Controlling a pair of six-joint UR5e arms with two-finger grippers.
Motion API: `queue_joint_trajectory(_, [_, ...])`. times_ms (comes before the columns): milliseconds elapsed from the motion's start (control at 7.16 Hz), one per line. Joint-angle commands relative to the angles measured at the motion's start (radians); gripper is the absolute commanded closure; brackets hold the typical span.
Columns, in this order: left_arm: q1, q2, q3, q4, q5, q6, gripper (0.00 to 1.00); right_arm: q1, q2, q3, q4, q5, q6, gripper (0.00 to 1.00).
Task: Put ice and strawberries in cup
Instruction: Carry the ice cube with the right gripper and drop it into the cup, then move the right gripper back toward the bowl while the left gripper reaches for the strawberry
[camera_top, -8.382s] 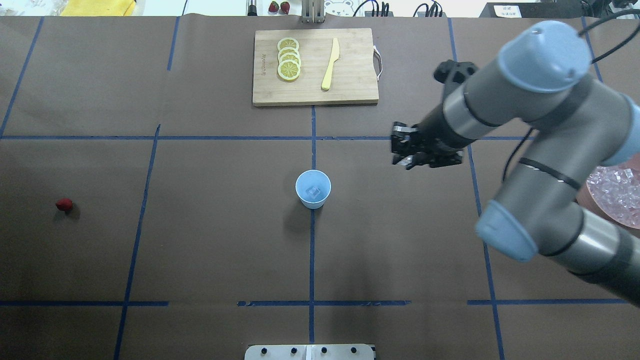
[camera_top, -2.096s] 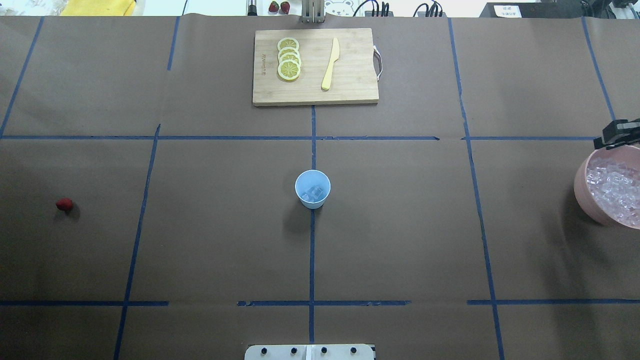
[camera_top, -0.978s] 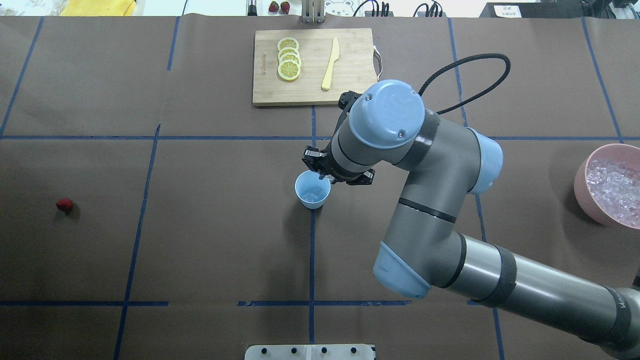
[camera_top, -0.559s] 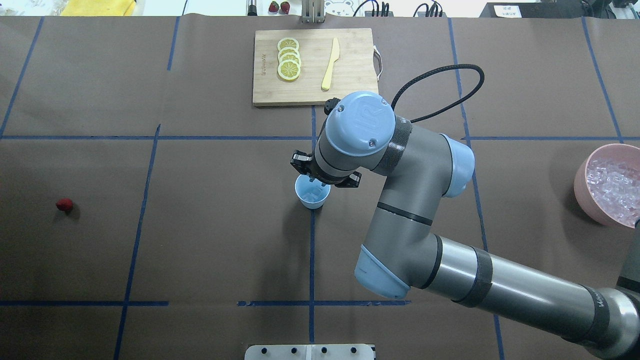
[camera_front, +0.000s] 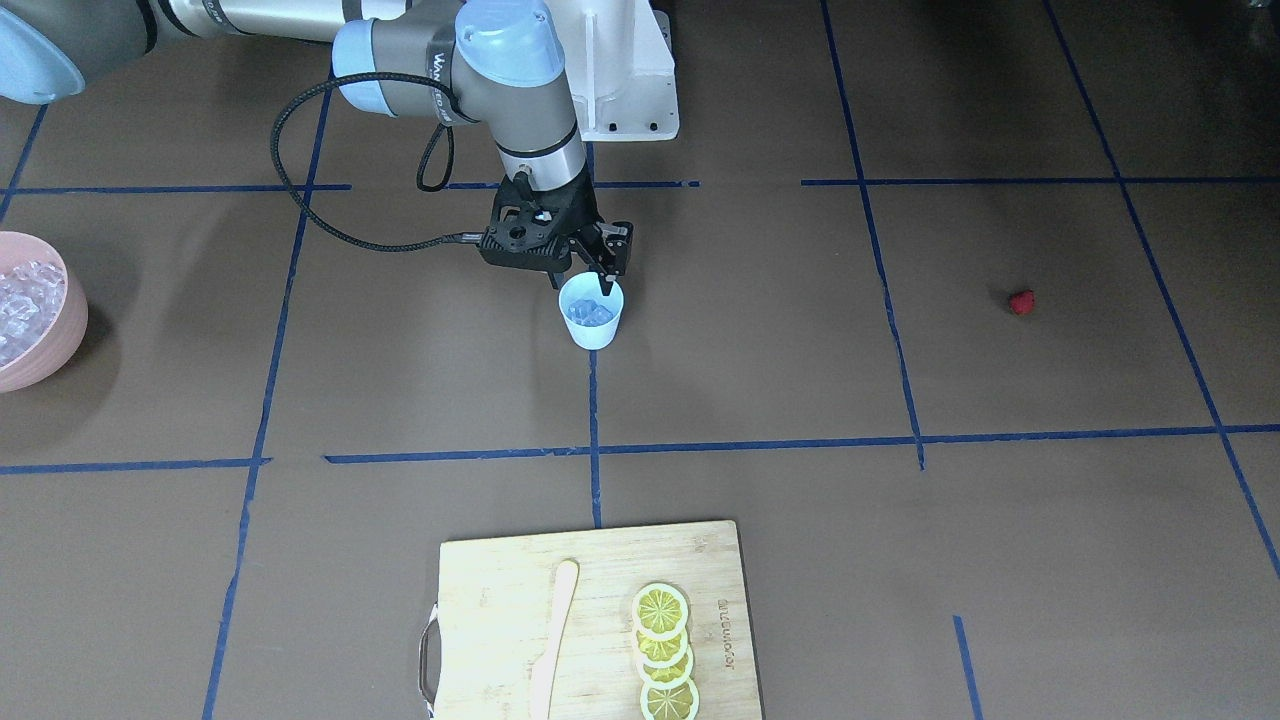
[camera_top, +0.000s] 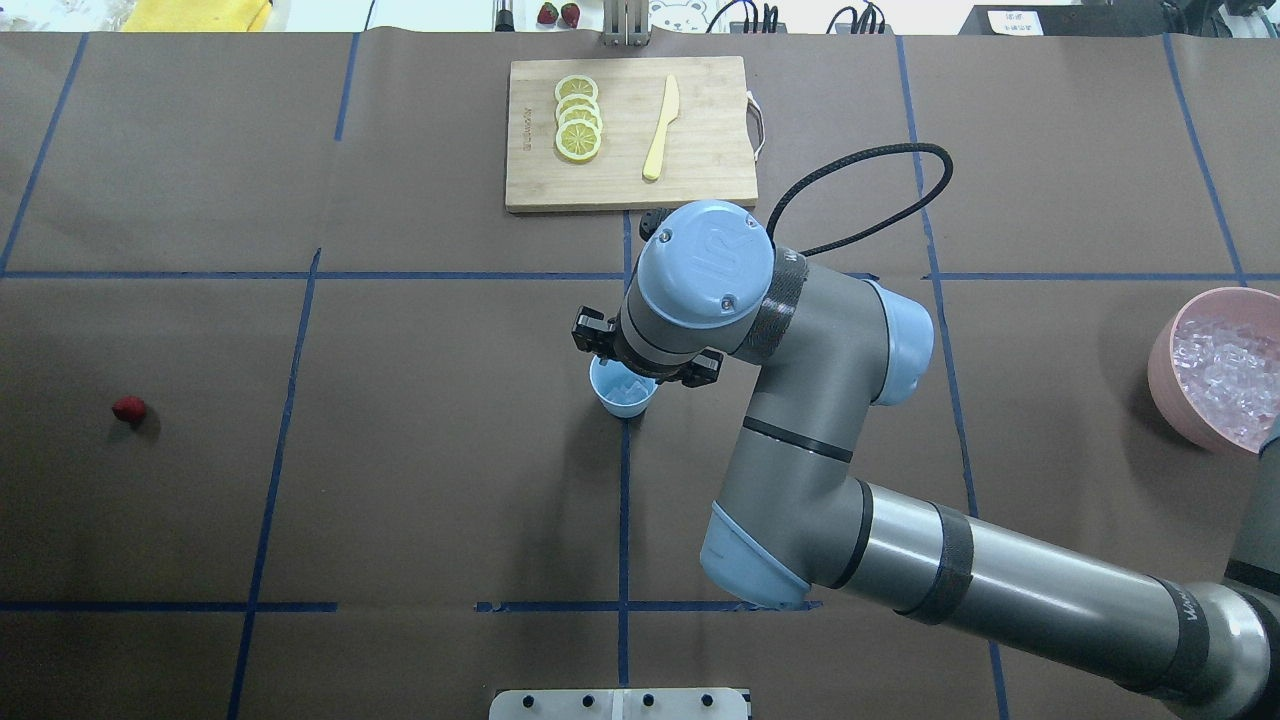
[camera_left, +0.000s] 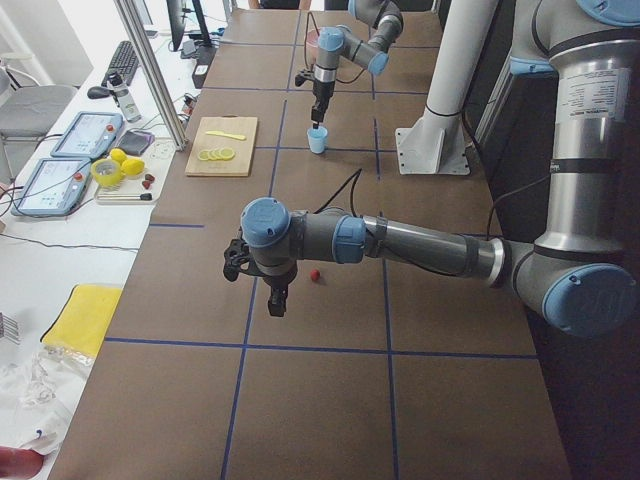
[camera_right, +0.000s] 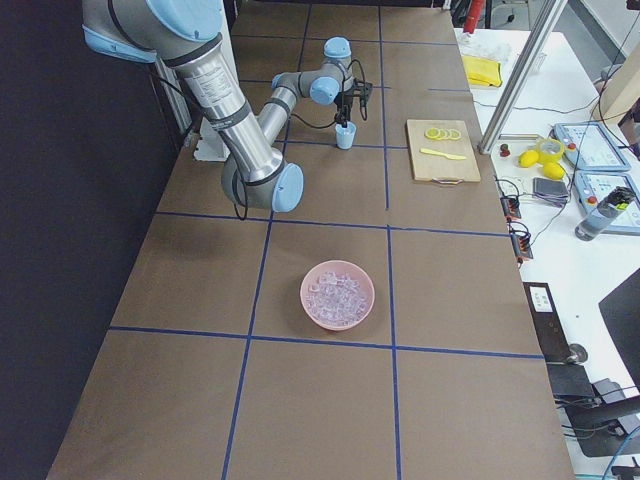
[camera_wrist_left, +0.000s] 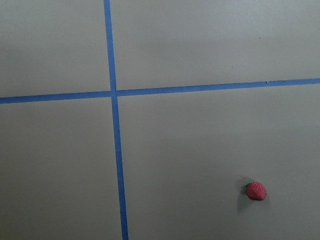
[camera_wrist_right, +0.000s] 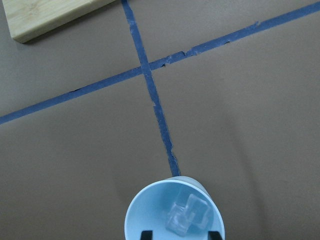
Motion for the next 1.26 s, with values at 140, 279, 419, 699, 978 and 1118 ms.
queue_joint_trajectory(140, [0.064, 0.006, 0.0, -0.008, 0.002, -0.039, 0.0, 0.071, -0.043, 0.116, -0.014, 0.039, 0.0, 0.01])
queue_joint_trajectory(279, [0.107, 0.006, -0.002, -0.026, 0.003, -0.123, 0.0, 0.145, -0.151, 0.237, -0.047, 0.135, -0.007, 0.01])
queue_joint_trajectory(419, [0.147, 0.012, -0.003, -0.099, 0.009, -0.188, 0.0, 0.245, -0.264, 0.341, -0.055, 0.244, -0.055, 0.01])
queue_joint_trajectory(699, [0.277, 0.018, -0.009, -0.283, 0.029, -0.438, 0.02, 0.355, -0.45, 0.432, -0.054, 0.309, -0.241, 0.01])
queue_joint_trajectory(978, [0.436, 0.053, -0.009, -0.461, 0.168, -0.635, 0.01, 0.483, -0.613, 0.476, -0.052, 0.37, -0.509, 0.01])
queue_joint_trajectory(1118, [0.527, 0.076, -0.009, -0.549, 0.243, -0.732, 0.01, 0.577, -0.67, 0.466, -0.052, 0.451, -0.646, 0.01])
